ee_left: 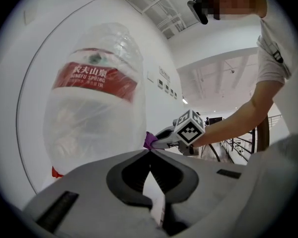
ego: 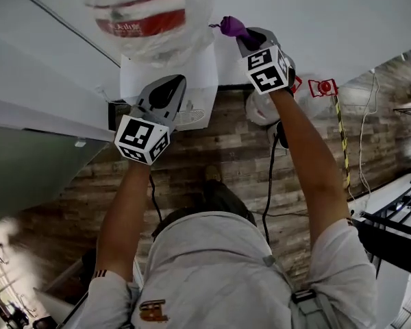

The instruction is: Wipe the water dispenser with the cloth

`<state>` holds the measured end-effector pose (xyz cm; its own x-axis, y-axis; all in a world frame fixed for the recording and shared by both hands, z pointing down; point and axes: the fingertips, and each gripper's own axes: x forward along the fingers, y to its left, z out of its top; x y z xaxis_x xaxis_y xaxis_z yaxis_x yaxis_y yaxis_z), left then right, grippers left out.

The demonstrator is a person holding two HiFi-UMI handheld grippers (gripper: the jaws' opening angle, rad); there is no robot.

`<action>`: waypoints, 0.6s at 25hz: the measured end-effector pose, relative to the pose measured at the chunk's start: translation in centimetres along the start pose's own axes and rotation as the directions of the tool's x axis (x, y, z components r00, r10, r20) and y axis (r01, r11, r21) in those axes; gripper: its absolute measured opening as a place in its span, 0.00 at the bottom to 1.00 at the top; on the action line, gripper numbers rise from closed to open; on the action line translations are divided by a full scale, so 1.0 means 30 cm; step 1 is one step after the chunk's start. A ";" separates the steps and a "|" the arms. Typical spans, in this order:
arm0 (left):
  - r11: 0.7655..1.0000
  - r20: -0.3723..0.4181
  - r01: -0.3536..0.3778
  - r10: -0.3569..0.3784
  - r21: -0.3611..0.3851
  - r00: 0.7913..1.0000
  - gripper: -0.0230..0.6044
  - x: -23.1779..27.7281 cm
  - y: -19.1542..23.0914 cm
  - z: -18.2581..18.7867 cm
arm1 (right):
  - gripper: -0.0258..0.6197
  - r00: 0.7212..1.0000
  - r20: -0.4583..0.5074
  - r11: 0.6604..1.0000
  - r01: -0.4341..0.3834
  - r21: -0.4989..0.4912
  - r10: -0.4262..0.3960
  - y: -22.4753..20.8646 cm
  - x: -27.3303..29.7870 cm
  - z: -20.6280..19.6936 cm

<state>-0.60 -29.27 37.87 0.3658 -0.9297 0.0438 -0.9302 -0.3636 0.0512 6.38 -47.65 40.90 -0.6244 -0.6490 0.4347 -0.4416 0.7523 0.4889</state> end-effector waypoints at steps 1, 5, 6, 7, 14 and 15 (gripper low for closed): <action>1.000 0.007 0.009 -0.009 0.003 1.000 0.03 -0.022 -0.011 0.012 | 0.18 1.000 0.026 0.999 0.002 0.038 -0.003 0.027 -0.058 0.019; 0.998 0.041 0.053 -0.054 0.026 0.998 0.03 -0.116 -0.062 0.070 | 0.18 0.987 0.160 0.985 -0.021 0.173 -0.008 0.162 -0.285 0.123; 0.997 0.049 0.065 -0.067 0.035 0.997 0.03 -0.142 -0.077 0.087 | 0.18 0.981 0.194 0.978 -0.031 0.205 -0.010 0.198 -0.338 0.150; 0.996 0.057 0.076 -0.079 0.042 0.995 0.03 -0.167 -0.092 0.103 | 0.18 0.974 0.228 0.971 -0.043 0.236 -0.012 0.232 -0.389 0.178; 0.994 0.123 0.104 -0.108 0.041 0.987 0.03 -0.347 -0.169 0.195 | 0.18 0.898 0.438 0.896 -0.161 0.413 -0.041 0.444 -0.675 0.353; 0.994 0.134 0.101 -0.106 0.040 0.985 0.03 -0.369 -0.177 0.213 | 0.18 0.886 0.463 0.890 -0.177 0.421 -0.043 0.468 -0.708 0.373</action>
<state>0.09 -17.43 30.74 0.4547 -0.8855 -0.0959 -0.8888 -0.4581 0.0157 6.25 -22.04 30.07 -0.8321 -0.5544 0.0141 -0.5536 0.8319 0.0395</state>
